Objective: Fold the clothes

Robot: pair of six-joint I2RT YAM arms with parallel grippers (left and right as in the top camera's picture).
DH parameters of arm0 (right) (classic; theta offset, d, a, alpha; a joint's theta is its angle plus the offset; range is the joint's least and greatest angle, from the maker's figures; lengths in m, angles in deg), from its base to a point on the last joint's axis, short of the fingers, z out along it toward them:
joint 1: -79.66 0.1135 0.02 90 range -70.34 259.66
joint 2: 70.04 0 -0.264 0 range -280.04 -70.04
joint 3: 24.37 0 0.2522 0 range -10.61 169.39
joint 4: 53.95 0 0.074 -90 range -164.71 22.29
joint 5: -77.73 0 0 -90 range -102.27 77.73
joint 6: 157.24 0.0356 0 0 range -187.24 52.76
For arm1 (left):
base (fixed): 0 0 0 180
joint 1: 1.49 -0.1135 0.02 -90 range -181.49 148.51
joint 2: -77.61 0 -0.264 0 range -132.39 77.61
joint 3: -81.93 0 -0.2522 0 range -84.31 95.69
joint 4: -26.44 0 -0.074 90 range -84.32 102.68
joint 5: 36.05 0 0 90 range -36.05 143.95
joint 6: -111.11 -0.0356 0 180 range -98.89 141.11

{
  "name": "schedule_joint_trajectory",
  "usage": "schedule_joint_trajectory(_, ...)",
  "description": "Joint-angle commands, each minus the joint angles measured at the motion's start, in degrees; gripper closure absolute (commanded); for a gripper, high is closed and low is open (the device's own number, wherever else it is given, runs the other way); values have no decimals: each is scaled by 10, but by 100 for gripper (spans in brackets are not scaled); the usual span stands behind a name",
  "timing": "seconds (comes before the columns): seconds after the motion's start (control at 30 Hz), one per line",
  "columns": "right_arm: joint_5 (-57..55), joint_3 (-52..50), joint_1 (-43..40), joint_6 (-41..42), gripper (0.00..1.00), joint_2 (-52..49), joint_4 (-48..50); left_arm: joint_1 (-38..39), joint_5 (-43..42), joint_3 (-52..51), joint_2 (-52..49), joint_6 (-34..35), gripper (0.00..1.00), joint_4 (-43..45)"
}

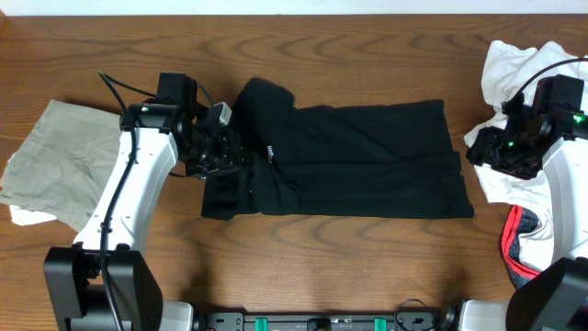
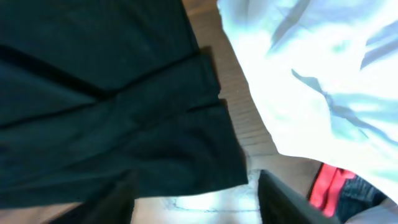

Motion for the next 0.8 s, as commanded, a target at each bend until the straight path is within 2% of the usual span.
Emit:
schedule_joint_trajectory(0.0, 11, -2, 3, 2, 61, 0, -11, 0, 3, 0, 0, 1, 45, -2)
schedule_joint_trajectory(0.17, 13, -14, 20, 0, 82, 0, -31, 0, 15, 0, 0, 1, 45, -17)
schedule_joint_trajectory(0.37, 13, -77, 55, -2, 77, 0, 1, 0, 122, -1, 0, 1, 44, -98)
schedule_joint_trajectory(0.47, 17, -123, 76, 4, 78, 0, 45, 0, 148, -8, 0, 6, 40, -111)
schedule_joint_trajectory(0.57, 28, -156, 91, 14, 81, 0, 88, 0, 172, -26, 0, 21, 39, -85)
schedule_joint_trajectory(0.77, 28, -195, 104, 20, 85, 0, 135, 0, 177, -89, -1, 30, 38, 57)
